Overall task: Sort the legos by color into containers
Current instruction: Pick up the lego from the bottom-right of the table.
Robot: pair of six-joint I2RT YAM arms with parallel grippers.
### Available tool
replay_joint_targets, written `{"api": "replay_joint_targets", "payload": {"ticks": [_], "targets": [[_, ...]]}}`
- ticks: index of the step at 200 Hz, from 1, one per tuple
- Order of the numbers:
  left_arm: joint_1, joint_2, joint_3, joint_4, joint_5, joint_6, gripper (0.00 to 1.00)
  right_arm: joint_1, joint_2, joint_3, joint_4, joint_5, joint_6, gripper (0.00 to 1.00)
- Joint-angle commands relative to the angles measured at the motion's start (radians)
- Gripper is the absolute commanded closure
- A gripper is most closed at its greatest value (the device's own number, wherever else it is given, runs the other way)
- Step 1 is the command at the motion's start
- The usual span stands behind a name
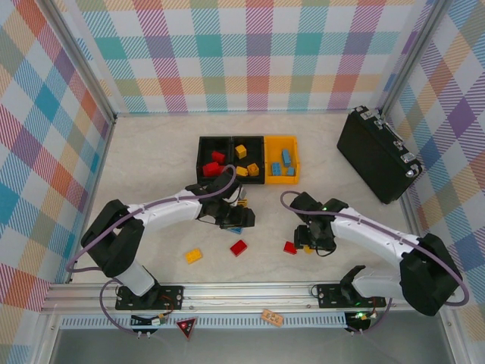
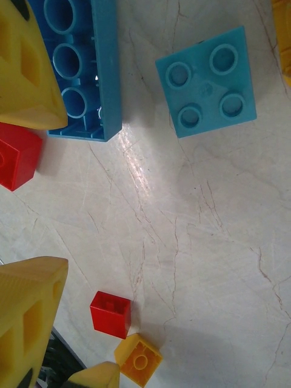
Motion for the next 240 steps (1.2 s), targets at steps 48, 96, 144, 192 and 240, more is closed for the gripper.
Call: {"api": "replay_joint_targets", "payload": {"ticks": [48,96,144,192,240], "targets": [[-0.011,0.016,0.007,0.028,0.028,-0.003,0.43,-0.023,0.072,-0.032,0.072,0.053,0.055,0.38],[-0.010,0.011,-0.004,0.036,0.026,-0.010,0.43,-0.047,0.123,-0.026,0.138,0.038,0.026,0.49],[-0.010,-0.004,-0.010,0.041,0.018,-0.016,0.43,-0.049,0.105,0.000,0.129,0.032,0.012,0.74],[-0.005,-0.056,-0.030,0.075,-0.029,-0.048,0.43,-0.049,0.074,0.128,0.122,0.020,-0.032,0.76],[0.058,-0.155,-0.082,0.079,-0.105,-0.087,0.43,-0.049,0.226,0.348,0.195,-0.010,-0.137,0.75]]}}
